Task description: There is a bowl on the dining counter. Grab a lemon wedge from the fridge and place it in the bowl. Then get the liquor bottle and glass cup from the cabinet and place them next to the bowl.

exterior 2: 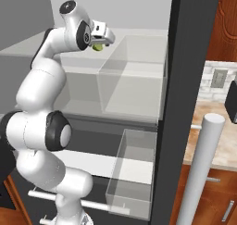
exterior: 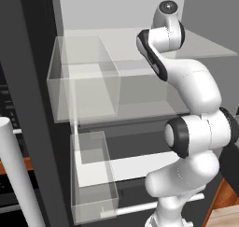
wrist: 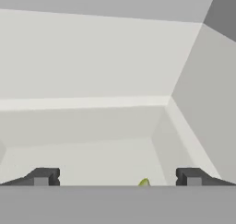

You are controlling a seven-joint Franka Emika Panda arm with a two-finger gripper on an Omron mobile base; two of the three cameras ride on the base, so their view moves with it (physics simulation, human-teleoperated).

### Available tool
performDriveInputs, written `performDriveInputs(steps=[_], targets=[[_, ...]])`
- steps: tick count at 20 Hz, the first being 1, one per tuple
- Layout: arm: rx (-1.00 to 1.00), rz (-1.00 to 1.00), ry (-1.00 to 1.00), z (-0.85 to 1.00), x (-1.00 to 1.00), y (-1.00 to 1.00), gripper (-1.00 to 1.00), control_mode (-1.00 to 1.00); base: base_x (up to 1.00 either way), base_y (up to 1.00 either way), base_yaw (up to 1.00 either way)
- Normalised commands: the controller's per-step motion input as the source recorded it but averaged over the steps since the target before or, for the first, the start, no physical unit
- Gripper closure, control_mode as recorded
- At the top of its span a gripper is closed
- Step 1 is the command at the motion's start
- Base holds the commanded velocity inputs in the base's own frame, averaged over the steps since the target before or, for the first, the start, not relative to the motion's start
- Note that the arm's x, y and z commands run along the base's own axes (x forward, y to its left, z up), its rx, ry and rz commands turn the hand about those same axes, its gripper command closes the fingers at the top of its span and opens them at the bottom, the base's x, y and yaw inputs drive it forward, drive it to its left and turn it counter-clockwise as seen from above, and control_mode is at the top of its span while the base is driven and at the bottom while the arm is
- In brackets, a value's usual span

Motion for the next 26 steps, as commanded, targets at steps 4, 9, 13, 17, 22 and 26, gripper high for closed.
performDriveInputs(steps=[4, 9, 13, 17, 22, 26], targets=[[0.0, 0.0, 0.15, -0.17, 0.33, -0.24, -1.0, -1.0, 0.0, 0.0, 0.0], [0.0, 0.0, 0.06, -0.24, -0.2, -0.11, -1.0, -1.0, 0.0, 0.0, 0.0], [0.0, -0.01, 0.01, -0.24, -0.31, 0.0, -1.0, -1.0, 0.0, 0.0, 0.0], [0.0, -0.04, 0.05, -0.23, -0.01, -0.04, -1.0, -1.0, 0.0, 0.0, 0.0], [0.0, -0.02, 0.01, -0.12, -0.24, -0.11, -1.0, -1.0, 0.0, 0.0, 0.0], [0.02, -0.03, 0.0, 0.03, -0.12, -0.02, -1.0, -1.0, 0.0, 0.0, 0.0]])
